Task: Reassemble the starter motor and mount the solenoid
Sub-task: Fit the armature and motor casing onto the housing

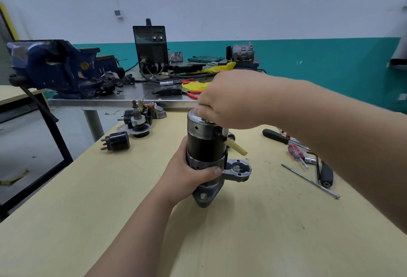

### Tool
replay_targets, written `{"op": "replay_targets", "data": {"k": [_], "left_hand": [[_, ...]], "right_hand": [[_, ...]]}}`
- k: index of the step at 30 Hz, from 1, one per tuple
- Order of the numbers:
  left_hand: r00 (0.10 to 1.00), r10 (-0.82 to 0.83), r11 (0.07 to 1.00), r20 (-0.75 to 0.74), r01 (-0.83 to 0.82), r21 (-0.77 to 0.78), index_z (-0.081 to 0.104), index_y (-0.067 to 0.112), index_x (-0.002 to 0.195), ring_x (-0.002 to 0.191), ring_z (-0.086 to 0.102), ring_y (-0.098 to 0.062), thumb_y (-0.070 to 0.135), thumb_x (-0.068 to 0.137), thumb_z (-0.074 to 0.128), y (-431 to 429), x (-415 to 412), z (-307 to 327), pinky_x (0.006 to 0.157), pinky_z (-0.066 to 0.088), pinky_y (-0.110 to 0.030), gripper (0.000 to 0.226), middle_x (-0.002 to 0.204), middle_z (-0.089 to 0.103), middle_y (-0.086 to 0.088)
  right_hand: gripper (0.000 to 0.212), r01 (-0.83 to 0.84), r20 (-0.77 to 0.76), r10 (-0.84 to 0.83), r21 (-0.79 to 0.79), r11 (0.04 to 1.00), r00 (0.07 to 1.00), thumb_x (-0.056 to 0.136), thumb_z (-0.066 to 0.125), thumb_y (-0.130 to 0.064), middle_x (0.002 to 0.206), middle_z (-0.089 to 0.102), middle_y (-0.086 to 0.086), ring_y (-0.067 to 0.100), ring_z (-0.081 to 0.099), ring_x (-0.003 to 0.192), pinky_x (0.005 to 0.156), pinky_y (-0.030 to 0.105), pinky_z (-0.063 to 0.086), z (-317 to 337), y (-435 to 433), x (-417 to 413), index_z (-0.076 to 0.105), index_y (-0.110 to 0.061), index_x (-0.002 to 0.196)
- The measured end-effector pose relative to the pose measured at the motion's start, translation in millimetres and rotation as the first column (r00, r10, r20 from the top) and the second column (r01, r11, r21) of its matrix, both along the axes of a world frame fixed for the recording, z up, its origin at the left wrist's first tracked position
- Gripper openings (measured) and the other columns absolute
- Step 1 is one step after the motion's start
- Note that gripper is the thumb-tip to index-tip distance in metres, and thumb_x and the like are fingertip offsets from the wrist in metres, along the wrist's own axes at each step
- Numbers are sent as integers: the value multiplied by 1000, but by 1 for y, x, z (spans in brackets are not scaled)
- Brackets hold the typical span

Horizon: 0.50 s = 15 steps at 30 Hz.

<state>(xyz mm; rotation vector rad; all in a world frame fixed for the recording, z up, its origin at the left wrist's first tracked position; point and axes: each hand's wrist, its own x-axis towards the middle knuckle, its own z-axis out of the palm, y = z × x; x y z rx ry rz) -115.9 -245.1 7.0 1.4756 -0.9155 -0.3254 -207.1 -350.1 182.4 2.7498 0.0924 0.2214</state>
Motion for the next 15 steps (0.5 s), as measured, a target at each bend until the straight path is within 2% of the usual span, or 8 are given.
{"op": "replay_targets", "data": {"k": [2,5,8,10,12,13,15], "left_hand": [[993,110,994,36,-110,-10,54,50,109,92,68,-3,38,52,83,-6,-8,-2,67,53,-15,64,102,70,18],[963,262,965,65,-260,-35,48,55,111,88,65,7,43,52,80,-16,-22,-4,61,48,-7,69,99,67,27],[978,207,978,35,-206,-19,51,53,110,88,66,4,42,51,81,-14,-17,-1,65,51,-15,67,99,69,24],[995,96,995,12,-97,16,55,52,104,90,68,-2,39,50,82,-8,-7,2,66,53,-17,62,100,71,18],[1000,-20,999,-5,20,46,58,50,103,93,69,-7,35,50,83,-2,-2,6,69,54,-17,60,102,72,12],[998,-61,997,-15,62,53,59,47,104,94,70,-9,33,51,83,-1,0,6,70,54,-18,60,102,72,10],[997,-69,997,-26,70,34,60,46,103,93,70,-9,31,51,83,0,0,6,70,53,-16,59,101,73,10]], "right_hand": [[28,114,14,-114,9,993,993,99,39,-26,66,45,-2,13,42,59,51,29,38,0,1,2,50,-17,75],[31,270,-6,-270,37,962,963,92,46,-17,65,44,2,18,43,58,53,31,41,2,-3,2,38,-17,62],[37,172,-16,-172,14,985,985,101,36,-33,67,47,0,15,45,61,57,31,41,2,-15,1,51,-15,73],[37,0,22,1,-71,997,1000,102,29,-43,72,51,-5,14,49,66,57,30,42,2,-19,-1,52,-20,83],[30,-168,20,173,-145,975,985,102,30,-40,78,50,-7,17,50,74,66,35,48,1,-18,-3,51,-23,88],[28,-202,1,205,-158,967,979,102,31,-37,78,49,-7,18,49,75,69,37,50,1,-16,-4,54,-23,91],[21,-143,-7,143,-130,981,990,102,37,-28,74,44,-5,20,46,70,64,35,47,-3,-9,-1,57,-21,101]]}}
